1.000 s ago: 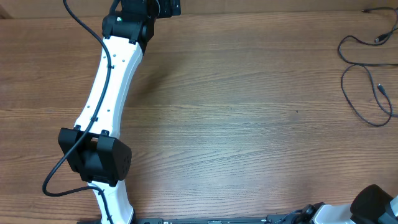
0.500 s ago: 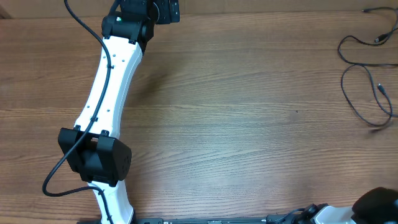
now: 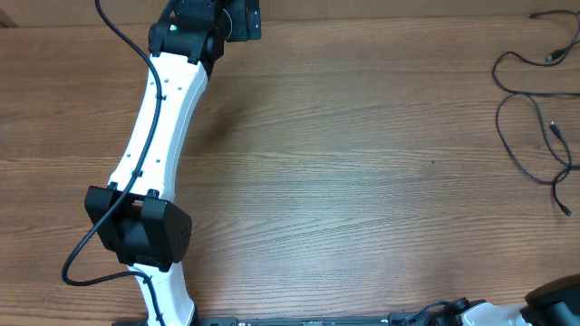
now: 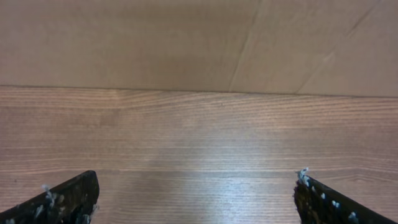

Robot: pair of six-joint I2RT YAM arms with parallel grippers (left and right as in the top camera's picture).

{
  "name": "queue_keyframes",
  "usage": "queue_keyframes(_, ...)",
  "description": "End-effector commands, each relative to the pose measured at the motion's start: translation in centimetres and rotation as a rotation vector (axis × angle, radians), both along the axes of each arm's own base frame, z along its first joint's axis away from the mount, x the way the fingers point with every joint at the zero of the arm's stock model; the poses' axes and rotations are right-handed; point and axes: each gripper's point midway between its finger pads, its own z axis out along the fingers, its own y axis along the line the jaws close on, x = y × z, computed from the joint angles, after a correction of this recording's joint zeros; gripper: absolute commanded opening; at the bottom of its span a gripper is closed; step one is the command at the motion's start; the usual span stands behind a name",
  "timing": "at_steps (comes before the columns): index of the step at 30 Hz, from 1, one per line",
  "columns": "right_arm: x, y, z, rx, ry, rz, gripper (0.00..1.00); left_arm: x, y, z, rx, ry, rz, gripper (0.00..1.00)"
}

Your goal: Untangle cables

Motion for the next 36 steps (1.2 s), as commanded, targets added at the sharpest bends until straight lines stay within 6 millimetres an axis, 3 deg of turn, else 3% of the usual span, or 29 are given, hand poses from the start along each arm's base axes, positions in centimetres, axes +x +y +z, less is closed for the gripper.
queue_keyframes(1,0.7,1.6,-2.4,0.084,-0.083,0.024,0.04,0.0,0.1,0.7,0.015,-0.013,-0.006,1.00)
queue_keyframes(9,0.4,3.0,-9.3,0.156,-0.115,-0.044,0.04,-0.5,0.2,-0.8,0.026,0.038,-0.007,1.00)
queue_keyframes(18,1.4,3.9,-13.9,0.166,-0.151,-0.006,0.04,-0.5,0.1,-1.2,0.023,0.049,-0.013,1.00)
queue_keyframes(19,1.7,4.1,-14.2,0.172,-0.152,0.002,0.06,-0.5,0.0,-1.2,0.023,0.050,-0.014,1.00)
queue_keyframes(20,2.1,4.2,-14.3,0.175,-0.161,0.017,0.15,-0.5,0.0,-1.2,0.023,0.050,-0.015,1.00)
queue_keyframes(22,3.4,4.5,-13.8,0.172,-0.201,0.061,1.00,-0.5,-0.1,-1.1,0.022,0.048,-0.017,1.00)
queue_keyframes(26,6.8,5.7,-11.6,0.154,-0.294,0.239,1.00,-0.5,-0.4,-1.1,0.010,0.048,-0.030,1.00)
queue_keyframes(29,7.9,5.6,-9.6,0.135,-0.272,0.253,1.00,-0.5,-0.5,-1.1,0.006,0.049,-0.035,1.00)
queue_keyframes(36,11.3,5.4,-0.6,0.017,-0.173,0.340,1.00,-0.4,-0.6,-1.4,0.006,0.054,-0.036,1.00)
